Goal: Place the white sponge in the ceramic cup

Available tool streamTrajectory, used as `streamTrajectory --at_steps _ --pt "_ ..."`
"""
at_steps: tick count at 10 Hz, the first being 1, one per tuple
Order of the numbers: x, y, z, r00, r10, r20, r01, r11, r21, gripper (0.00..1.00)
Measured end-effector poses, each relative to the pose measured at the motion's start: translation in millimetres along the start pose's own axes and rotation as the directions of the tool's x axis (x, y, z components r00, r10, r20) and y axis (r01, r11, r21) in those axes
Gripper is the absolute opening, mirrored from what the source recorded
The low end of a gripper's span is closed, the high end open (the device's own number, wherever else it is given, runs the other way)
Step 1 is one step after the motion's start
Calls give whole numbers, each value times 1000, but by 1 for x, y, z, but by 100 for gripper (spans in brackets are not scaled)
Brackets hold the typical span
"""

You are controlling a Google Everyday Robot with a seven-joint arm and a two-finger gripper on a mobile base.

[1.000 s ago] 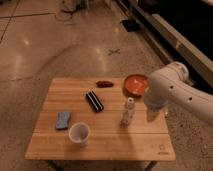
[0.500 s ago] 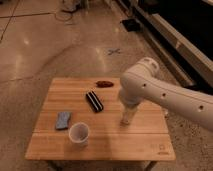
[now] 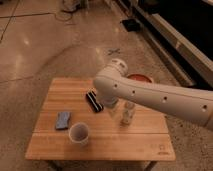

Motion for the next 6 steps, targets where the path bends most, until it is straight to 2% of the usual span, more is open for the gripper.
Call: streamTrajectory --at_steps 1,2,3,5,6 --pt "-7 -8 6 996 -86 9 86 996 -5 65" --pt "-14 -17 11 981 -194 15 194 981 -10 65" --pt "-17 -22 13 964 -266 18 266 964 -16 65" --pt "-20 -27 15 942 -336 21 336 942 -20 65" --pt "-20 -26 15 941 -337 20 338 941 -21 65"
